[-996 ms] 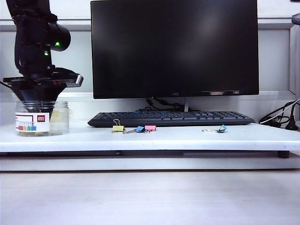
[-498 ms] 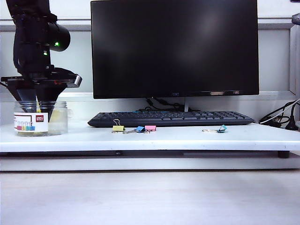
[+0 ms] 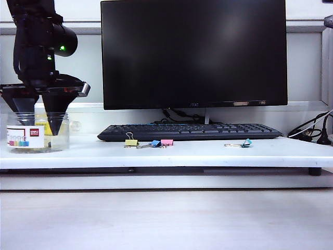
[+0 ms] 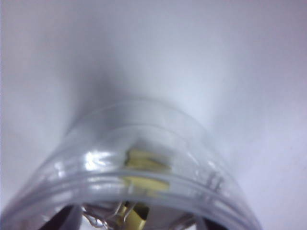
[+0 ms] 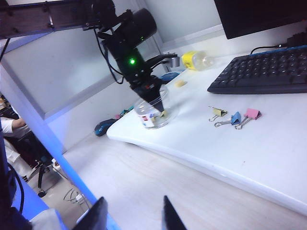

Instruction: Take the clips out of the round transparent plastic box and place them on the table.

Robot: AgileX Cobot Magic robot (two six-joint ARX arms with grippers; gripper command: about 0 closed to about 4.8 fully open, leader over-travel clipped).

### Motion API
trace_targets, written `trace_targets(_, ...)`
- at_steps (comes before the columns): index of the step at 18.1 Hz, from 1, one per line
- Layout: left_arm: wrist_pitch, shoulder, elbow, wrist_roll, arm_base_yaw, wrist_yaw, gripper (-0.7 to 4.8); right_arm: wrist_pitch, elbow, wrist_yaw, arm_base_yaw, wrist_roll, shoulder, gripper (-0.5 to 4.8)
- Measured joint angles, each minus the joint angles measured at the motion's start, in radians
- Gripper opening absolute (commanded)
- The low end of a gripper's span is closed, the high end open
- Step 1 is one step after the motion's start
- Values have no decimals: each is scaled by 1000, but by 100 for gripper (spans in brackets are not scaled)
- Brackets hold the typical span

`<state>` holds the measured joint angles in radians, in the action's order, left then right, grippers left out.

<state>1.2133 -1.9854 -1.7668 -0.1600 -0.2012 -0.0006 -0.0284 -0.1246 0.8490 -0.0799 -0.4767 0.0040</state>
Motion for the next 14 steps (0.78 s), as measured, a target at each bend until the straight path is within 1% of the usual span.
trace_targets(4,21,0,0,0,0,0,310,-6,0,-8,0,5,0,149)
trace_targets(7,21,0,0,0,0,0,309,-59,0,-8,0,27,1,149)
trace_targets(9,21,0,1,0,-4,0,309,-59,0,-11,0,31,5,149)
trace_targets(11,21,0,1,-4,-7,0,309,-35,0,-16,0,27,21,149)
trace_targets(12,21,0,1,-4,-6,0,309,1,-1,-16,0,11,36,149)
trace_targets(14,21,-1,1,-4,-6,0,308,31,-34,-19,0,-4,90,149)
